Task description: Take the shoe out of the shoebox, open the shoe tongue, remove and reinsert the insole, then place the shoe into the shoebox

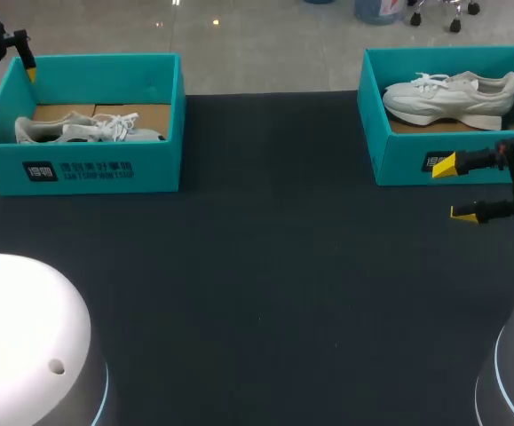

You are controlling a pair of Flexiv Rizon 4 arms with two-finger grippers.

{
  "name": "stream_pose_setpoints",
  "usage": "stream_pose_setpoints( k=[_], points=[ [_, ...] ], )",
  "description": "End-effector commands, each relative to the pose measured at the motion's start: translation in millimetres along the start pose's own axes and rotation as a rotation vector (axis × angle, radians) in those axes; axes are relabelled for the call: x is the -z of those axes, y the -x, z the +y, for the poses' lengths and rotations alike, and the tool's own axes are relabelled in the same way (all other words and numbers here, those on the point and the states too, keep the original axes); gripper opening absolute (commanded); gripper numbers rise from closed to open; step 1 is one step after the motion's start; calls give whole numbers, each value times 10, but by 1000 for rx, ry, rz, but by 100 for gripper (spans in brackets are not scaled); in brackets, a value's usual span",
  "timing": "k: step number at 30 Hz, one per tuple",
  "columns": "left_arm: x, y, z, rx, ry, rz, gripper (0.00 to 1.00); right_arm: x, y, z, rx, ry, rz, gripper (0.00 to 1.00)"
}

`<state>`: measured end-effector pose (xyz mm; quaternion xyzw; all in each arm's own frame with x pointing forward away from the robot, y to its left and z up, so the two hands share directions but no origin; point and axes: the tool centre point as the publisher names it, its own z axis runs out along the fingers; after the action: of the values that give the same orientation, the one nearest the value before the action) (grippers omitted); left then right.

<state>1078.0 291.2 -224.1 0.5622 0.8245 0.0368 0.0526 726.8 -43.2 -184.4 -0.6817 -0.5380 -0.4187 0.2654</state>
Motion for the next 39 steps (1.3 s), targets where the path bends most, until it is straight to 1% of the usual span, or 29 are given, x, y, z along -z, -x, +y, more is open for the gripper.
stream_pose_setpoints(
  k=[1, 5, 11, 12, 13, 15, 16, 18, 36, 39],
  points=[
    [1, 11, 31, -1, -6, 4, 100, 98, -85, 240, 54, 0, -56, 100],
    [1, 11, 31, -1, -6, 4, 100, 153, -113, 584, 122, 2, -181, 100],
    [1, 11, 31, -1, -6, 4, 100, 212, -140, 1046, 172, 25, -313, 100],
    [1, 11, 31, -1, -6, 4, 100, 220, -141, 1095, 174, 29, -327, 100],
    [1, 11, 31, -1, -6, 4, 100, 239, -147, 1192, 179, 41, -336, 100],
    [1, 11, 31, -1, -6, 4, 100, 262, -154, 1309, 192, 55, -408, 100],
    [1, 11, 31, -1, -6, 4, 100, 277, -162, 1401, 198, 62, -437, 100],
    [1, 11, 31, -1, -6, 4, 100, 323, -158, 1541, 173, 107, -612, 100],
    [1, 11, 31, -1, -6, 4, 100, 323, -158, 1541, 173, 107, -612, 100],
    [1, 11, 31, -1, -6, 4, 100, 367, -32, 1755, 206, 142, -687, 100]
  ],
)
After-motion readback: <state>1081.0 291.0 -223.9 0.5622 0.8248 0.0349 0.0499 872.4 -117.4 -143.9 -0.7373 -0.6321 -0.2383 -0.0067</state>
